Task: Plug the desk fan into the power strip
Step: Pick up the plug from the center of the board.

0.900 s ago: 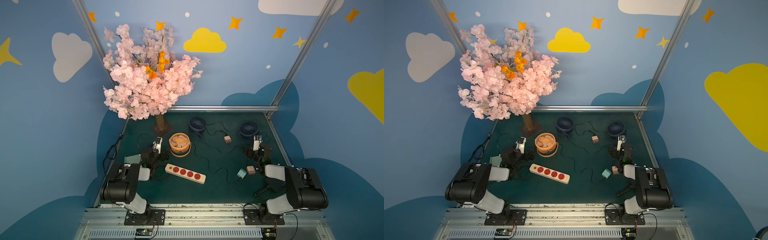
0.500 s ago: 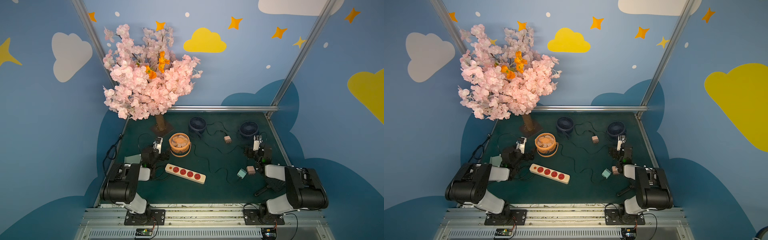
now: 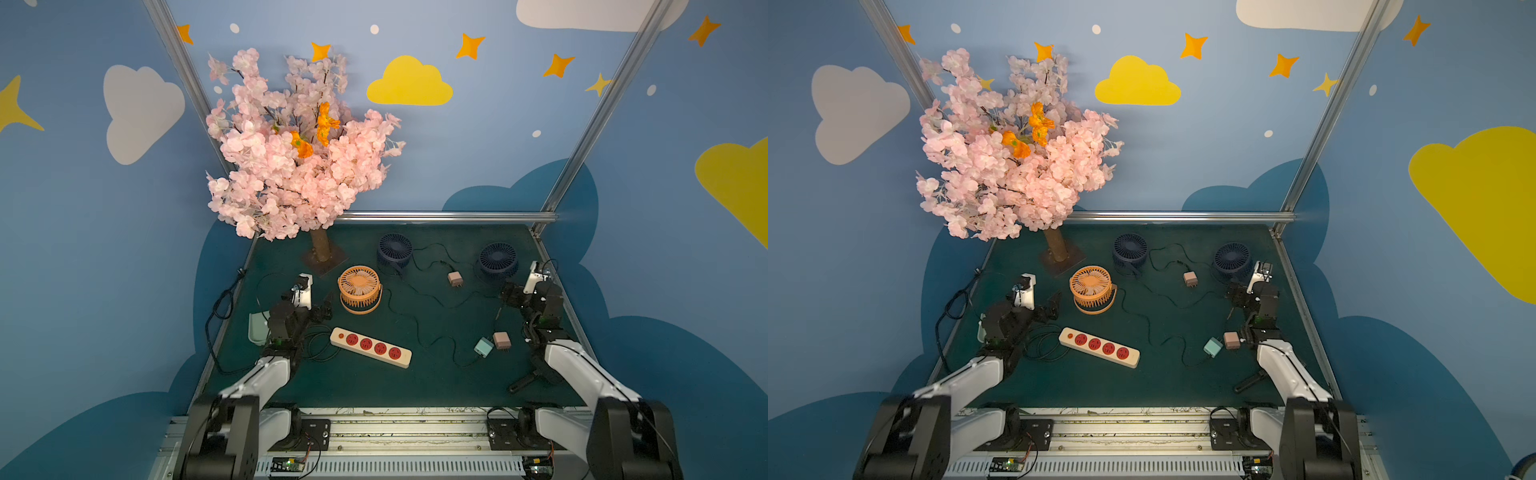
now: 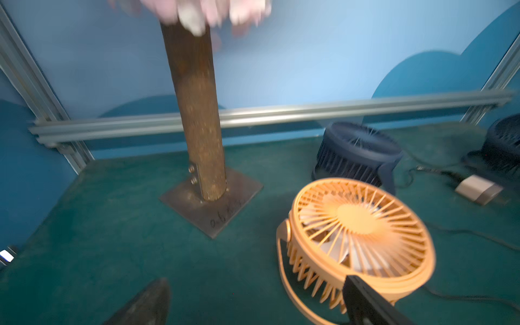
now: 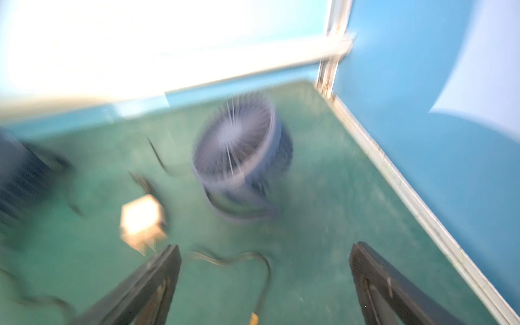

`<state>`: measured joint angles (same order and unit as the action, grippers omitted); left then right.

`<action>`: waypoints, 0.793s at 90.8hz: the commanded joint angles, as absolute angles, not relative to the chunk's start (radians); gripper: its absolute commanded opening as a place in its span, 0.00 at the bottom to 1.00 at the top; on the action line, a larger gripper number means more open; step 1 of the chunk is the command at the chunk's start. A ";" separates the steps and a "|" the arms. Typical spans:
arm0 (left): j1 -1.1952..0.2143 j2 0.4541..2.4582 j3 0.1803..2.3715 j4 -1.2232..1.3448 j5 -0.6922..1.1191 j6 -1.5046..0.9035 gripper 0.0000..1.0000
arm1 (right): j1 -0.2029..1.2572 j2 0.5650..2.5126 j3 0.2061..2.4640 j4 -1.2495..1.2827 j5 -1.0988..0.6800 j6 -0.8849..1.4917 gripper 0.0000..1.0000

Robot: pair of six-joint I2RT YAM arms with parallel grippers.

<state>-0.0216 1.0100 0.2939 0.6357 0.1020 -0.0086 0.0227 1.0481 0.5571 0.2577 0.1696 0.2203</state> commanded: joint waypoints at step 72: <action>-0.463 0.696 0.516 -0.140 0.178 -0.229 0.95 | 0.822 1.373 0.860 -0.875 0.112 0.571 0.43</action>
<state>-0.4545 0.7063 0.5110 -0.1452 0.1585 -0.2173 0.8032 1.2430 0.7971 -0.8547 0.1223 0.6376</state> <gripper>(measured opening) 0.949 0.450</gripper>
